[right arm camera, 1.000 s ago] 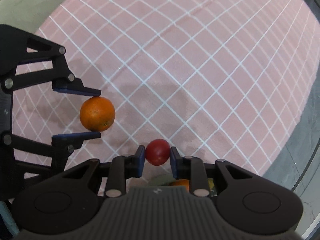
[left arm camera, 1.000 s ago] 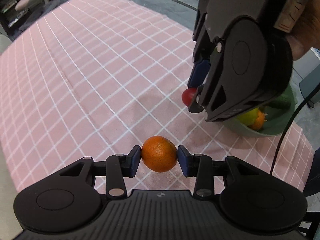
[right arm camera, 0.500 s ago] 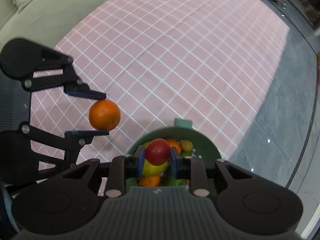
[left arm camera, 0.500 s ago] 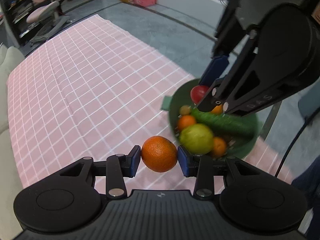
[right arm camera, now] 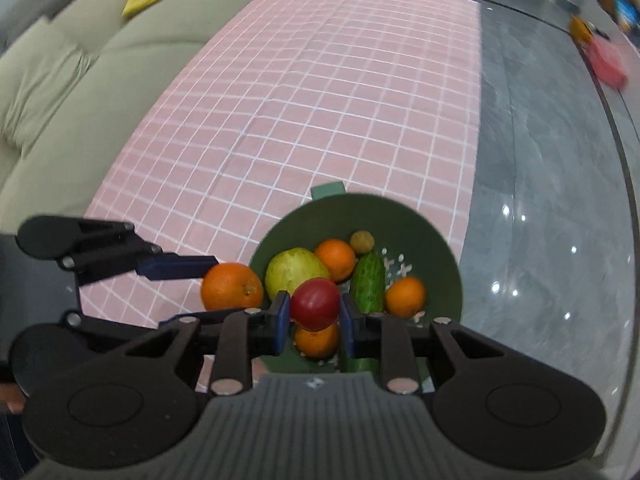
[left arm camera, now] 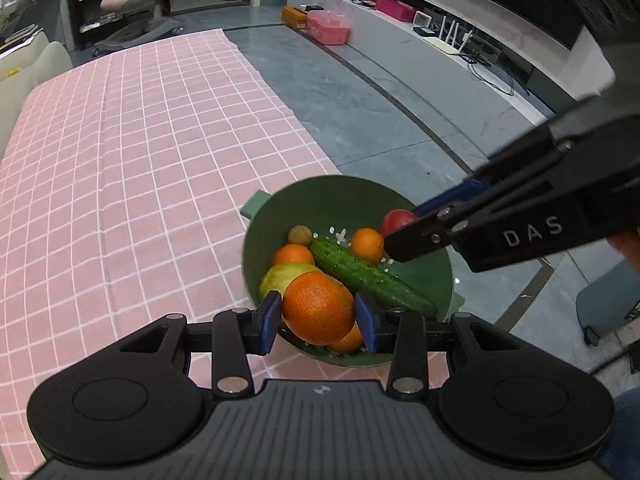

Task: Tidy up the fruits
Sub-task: 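Carry orange and tomato into the green colander and open both tools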

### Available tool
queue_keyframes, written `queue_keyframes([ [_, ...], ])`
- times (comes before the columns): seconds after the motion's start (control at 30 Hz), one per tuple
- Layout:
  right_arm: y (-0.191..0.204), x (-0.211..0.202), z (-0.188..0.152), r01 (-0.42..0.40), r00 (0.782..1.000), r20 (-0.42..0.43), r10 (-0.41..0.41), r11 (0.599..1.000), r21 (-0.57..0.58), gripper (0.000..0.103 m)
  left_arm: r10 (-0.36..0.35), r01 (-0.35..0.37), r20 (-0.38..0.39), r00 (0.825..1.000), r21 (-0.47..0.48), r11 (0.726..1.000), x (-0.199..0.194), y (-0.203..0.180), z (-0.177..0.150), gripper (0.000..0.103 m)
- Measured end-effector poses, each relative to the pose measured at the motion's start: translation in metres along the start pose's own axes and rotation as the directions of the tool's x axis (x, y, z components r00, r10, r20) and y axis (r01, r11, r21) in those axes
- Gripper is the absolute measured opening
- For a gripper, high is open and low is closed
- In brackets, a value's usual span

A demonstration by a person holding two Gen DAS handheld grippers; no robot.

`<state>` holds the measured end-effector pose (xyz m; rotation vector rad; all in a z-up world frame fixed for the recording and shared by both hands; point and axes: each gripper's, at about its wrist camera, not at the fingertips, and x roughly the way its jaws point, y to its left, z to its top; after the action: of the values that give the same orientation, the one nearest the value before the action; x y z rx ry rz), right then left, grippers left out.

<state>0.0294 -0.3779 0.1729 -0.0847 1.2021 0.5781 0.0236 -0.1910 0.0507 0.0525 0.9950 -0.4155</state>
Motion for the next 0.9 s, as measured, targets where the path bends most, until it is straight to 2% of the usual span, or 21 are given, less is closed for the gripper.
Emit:
queue_keyframes([
  [0.13, -0.009, 0.0, -0.021, -0.038, 0.996, 0.08, 0.028, 0.992, 0.123, 0.022, 0.052, -0.052, 0.017, 0.999, -0.012, 0.999, 0.005, -0.004, -0.007, 0.045],
  [0.23, -0.013, 0.003, -0.031, -0.036, 0.99, 0.138, 0.009, 0.981, 0.192, 0.022, 0.053, -0.052, 0.019, 0.998, -0.044, 0.998, 0.014, -0.001, -0.011, 0.045],
  [0.4, -0.024, 0.015, -0.037, -0.066, 0.981, 0.195, 0.008, 0.953, 0.295, 0.022, 0.049, -0.048, 0.029, 0.998, -0.042, 0.998, 0.027, -0.005, -0.012, 0.045],
  [0.53, -0.038, 0.04, -0.041, -0.031, 0.983, 0.182, -0.036, 0.935, 0.353, 0.023, 0.052, -0.053, 0.045, 0.998, 0.007, 0.999, 0.033, -0.01, -0.004, 0.045],
  [0.63, -0.049, 0.053, -0.044, -0.035, 0.985, 0.168, -0.034, 0.919, 0.394, 0.023, 0.038, -0.038, 0.024, 0.999, 0.034, 0.999, 0.033, -0.017, -0.001, 0.045],
  [0.8, -0.057, 0.063, -0.045, -0.044, 0.986, 0.166, -0.026, 0.913, 0.405, 0.023, -0.005, 0.005, -0.012, 1.0, 0.057, 0.998, 0.037, -0.039, -0.022, 0.045],
  [0.9, -0.059, 0.069, -0.046, -0.045, 0.988, 0.153, -0.02, 0.91, 0.411, 0.023, 0.002, 0.001, -0.037, 0.999, 0.072, 0.997, 0.049, -0.049, -0.029, 0.045],
])
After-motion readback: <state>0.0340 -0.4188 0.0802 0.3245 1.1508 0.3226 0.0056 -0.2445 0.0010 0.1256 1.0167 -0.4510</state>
